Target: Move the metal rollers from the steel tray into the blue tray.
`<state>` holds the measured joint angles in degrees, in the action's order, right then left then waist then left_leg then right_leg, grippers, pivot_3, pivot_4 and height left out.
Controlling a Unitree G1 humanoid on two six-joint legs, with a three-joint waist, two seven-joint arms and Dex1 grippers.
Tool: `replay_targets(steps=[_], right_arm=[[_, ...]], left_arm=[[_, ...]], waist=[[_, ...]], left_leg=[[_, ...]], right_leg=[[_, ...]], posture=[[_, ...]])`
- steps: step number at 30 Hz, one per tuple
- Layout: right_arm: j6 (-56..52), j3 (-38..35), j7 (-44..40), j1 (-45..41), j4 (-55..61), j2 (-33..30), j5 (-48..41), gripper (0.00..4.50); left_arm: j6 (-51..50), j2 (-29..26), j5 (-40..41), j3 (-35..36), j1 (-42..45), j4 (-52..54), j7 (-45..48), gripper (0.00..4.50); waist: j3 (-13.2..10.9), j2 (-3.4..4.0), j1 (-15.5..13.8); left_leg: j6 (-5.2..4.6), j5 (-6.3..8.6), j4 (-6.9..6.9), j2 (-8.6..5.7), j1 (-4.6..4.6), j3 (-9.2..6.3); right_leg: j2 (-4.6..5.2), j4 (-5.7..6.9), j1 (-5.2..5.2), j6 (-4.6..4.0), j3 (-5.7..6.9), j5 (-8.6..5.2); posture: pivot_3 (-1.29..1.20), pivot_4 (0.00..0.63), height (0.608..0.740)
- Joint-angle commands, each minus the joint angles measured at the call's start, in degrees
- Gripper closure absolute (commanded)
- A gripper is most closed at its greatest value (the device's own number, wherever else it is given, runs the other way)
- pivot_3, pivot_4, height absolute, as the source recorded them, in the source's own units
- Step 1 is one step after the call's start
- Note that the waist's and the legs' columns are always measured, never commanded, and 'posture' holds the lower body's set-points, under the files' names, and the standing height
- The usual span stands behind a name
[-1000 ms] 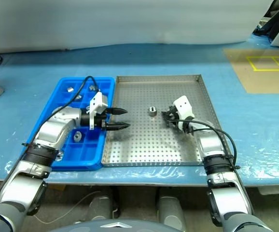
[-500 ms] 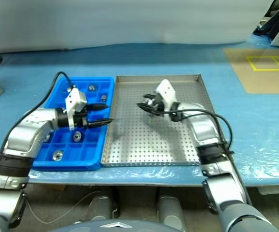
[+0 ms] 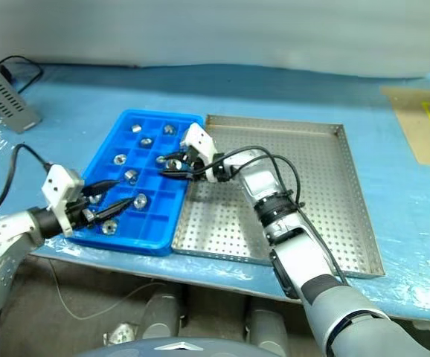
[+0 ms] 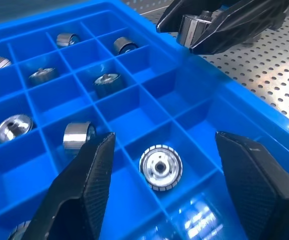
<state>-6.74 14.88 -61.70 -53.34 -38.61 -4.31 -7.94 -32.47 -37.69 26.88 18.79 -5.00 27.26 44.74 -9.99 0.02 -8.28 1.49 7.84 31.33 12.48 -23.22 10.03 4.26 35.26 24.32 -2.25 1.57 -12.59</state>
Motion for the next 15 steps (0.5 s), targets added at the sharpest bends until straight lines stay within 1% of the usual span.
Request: replay_targets(steps=[1, 6, 8, 9, 12, 15], right_arm=[[2.88, 0.11, -0.39, -1.72, -1.37, 0.66, 1.11, 2.81], [4.62, -0.43, 0.33, -2.38, -4.37, 0.92, 2.49, 2.81], [4.50, -0.86, -0.42, -2.42, -4.35, 0.90, 2.07, 2.09], [4.63, -0.78, 0.12, -2.39, -4.21, 0.89, 2.45, 1.83], [3.87, -1.10, 1.52, -2.48, -3.52, 1.22, 2.71, 0.80], [2.37, -1.99, 1.82, -1.92, 0.05, 0.90, 1.73, 0.80]], left_arm=[[-0.58, 0.54, 1.76, 1.75, -1.51, 4.53, -2.39, 1.12], [-0.73, 1.10, 2.37, 0.53, -1.74, 5.22, -4.39, 1.12], [-0.45, 1.01, 2.36, -0.03, -1.51, 4.76, -4.51, 1.12], [-0.26, 0.91, 2.36, -0.32, -1.25, 4.31, -4.37, 1.12], [0.05, 0.75, 2.44, -1.12, 0.04, 2.93, -4.11, 1.12], [0.29, 1.32, 2.42, -3.49, 2.69, 1.25, -3.70, 1.12]], waist=[[0.00, 0.00, -0.71], [0.00, 0.00, -0.97], [0.00, 0.00, -0.89], [0.00, 0.00, -0.85], [0.00, 0.00, -0.68], [0.00, 0.00, -0.52]], left_leg=[[0.01, 0.00, -0.01, 0.01, 0.01, 0.00], [0.08, -0.05, -0.05, 0.02, 0.02, -0.04], [0.10, -0.06, -0.05, 0.02, 0.02, -0.05], [0.10, -0.06, -0.06, 0.02, 0.01, -0.04], [0.12, -0.07, -0.08, 0.00, 0.00, -0.04], [0.13, -0.08, -0.06, -0.03, 0.00, -0.04]], right_leg=[[0.00, 0.01, 0.00, 0.00, 0.00, 0.00], [-0.01, 0.04, 0.01, 0.01, 0.00, 0.00], [-0.02, 0.06, 0.02, 0.01, 0.00, 0.00], [-0.02, 0.05, 0.04, 0.01, 0.00, 0.00], [-0.04, 0.05, 0.08, 0.01, 0.00, 0.00], [-0.04, 0.10, 0.09, 0.01, -0.01, 0.00]], posture=[[0.36, 0.150, 0.740], [0.35, 0.150, 0.740], [0.34, 0.150, 0.740], [0.33, 0.150, 0.740], [0.31, 0.150, 0.740], [0.26, 0.150, 0.740]])
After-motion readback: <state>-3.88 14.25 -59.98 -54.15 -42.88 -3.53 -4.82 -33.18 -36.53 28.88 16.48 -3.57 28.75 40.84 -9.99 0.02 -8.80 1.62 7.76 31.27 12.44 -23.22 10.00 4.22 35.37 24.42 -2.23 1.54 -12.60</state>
